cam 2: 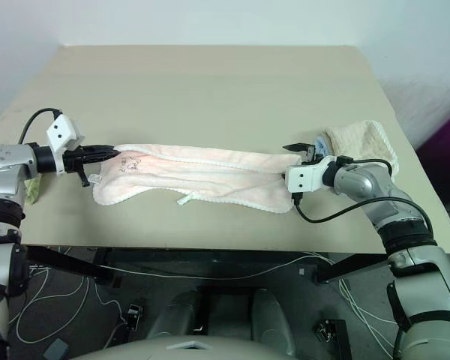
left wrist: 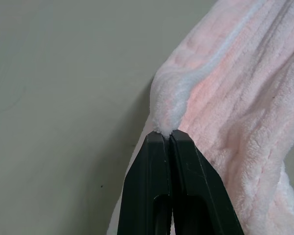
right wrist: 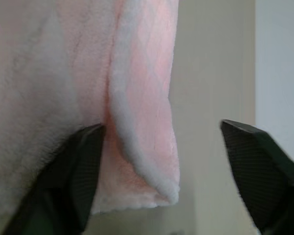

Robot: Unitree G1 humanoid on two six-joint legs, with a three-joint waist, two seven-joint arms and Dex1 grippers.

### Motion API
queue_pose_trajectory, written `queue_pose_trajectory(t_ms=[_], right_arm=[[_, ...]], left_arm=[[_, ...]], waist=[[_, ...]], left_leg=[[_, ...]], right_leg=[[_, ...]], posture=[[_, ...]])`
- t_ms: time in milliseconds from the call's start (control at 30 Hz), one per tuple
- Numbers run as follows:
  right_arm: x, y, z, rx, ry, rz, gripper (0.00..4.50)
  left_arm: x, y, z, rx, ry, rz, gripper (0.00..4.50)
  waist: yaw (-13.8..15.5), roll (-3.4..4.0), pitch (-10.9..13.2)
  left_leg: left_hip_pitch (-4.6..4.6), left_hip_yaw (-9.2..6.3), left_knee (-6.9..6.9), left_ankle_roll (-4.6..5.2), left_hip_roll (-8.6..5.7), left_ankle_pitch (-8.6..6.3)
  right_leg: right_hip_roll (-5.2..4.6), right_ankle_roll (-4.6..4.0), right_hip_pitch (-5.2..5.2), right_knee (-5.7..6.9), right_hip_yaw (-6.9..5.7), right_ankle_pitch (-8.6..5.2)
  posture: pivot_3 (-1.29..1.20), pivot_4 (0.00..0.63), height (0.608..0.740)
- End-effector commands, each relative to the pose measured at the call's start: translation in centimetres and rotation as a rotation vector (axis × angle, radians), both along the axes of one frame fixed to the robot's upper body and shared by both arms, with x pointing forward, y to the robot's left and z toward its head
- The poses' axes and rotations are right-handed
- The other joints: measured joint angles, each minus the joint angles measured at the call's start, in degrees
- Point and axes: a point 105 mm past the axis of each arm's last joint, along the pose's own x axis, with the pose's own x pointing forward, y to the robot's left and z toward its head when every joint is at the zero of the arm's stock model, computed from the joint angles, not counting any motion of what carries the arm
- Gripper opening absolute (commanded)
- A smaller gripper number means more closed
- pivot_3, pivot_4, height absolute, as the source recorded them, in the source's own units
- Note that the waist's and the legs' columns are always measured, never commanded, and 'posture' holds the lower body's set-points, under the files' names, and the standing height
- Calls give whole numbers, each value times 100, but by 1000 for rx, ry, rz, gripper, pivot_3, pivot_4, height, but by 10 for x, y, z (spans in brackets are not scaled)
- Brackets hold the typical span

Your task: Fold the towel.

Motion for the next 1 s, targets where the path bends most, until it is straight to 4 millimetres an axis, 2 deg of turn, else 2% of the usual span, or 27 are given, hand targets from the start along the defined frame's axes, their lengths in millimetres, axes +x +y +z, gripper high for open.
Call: queue_pose_trajectory(t_ms=[33, 267, 467, 567, 667, 900, 1000], right_arm=[[3, 1, 16, 6, -55, 19, 2556], [2, -3, 15, 5, -49, 19, 102], [1, -7, 19, 2, -61, 13, 18], [6, -15, 34, 27, -111, -24, 18], [12, -23, 65, 101, -166, -73, 18], [26, -40, 139, 231, -263, -142, 18], [27, -44, 183, 276, -318, -139, 18]], left_arm=[[1, 0, 15, -7, -62, -4, 0], [0, 1, 13, -13, -63, 2, 0], [0, 1, 12, -17, -70, 5, 0], [1, 2, 14, 4, -101, 20, 0], [7, 0, 28, 34, -180, 29, 0], [30, -9, 78, 46, -348, 78, 0], [41, -3, 122, -13, -438, 175, 0]], waist=[[-2, 0, 0], [-4, 0, 0], [-4, 0, 0], [-1, 0, 0], [0, 1, 1], [8, -1, 1], [-5, 0, 4]], left_leg=[[0, 0, 0, 0, 0, 0], [0, 0, 0, 0, 0, 0], [0, 0, 0, 0, 1, 0], [0, 0, 0, 0, 1, 0], [0, 0, 0, 0, 1, 0], [-2, 0, 0, 0, -2, 0], [-4, 2, -3, 0, -2, 0]], right_leg=[[0, 0, 0, 0, 0, 0], [1, 0, 0, 0, 0, 0], [1, 0, 0, 0, 0, 0], [0, 0, 0, 0, 0, 0], [-1, 0, 0, 0, 0, 0], [-3, 0, 1, -4, -1, 0], [-3, 0, -2, -6, -1, 0]], posture=[[0, 150, 740], [0, 150, 740], [0, 150, 740], [0, 150, 740], [0, 150, 740], [0, 150, 740], [0, 150, 740]])
